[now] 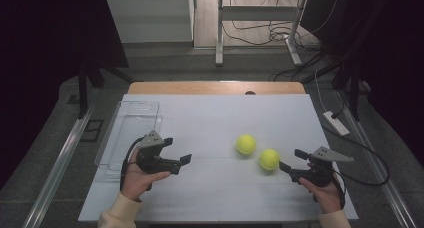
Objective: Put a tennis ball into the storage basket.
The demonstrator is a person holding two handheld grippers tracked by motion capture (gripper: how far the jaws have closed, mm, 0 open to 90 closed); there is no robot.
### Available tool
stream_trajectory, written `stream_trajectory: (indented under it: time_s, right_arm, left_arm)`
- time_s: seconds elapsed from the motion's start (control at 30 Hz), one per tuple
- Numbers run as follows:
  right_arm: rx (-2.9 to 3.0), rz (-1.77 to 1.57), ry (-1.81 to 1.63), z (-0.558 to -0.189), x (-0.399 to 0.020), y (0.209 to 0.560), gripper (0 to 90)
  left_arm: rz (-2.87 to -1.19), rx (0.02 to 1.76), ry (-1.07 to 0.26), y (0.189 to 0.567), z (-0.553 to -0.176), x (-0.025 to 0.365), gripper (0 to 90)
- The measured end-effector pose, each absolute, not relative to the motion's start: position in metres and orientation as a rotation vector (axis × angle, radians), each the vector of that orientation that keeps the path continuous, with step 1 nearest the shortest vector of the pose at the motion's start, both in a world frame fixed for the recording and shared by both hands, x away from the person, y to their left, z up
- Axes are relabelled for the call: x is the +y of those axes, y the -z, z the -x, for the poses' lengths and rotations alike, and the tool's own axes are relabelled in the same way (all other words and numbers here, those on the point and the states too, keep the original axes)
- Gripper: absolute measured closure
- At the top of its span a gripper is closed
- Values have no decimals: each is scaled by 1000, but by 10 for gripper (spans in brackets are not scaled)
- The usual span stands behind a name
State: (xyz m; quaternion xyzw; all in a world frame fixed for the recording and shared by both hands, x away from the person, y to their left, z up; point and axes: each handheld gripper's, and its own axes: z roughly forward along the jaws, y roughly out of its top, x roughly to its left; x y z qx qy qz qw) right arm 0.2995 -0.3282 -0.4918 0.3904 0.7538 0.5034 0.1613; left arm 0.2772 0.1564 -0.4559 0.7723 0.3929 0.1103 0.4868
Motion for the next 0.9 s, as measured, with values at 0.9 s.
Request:
stream_trajectory:
  time_s: [0.9]
  right_arm:
    - [2157, -1120, -1441, -299, -325, 493, 142]
  left_arm:
    - [-1931, 919, -233, 455, -295, 129, 74]
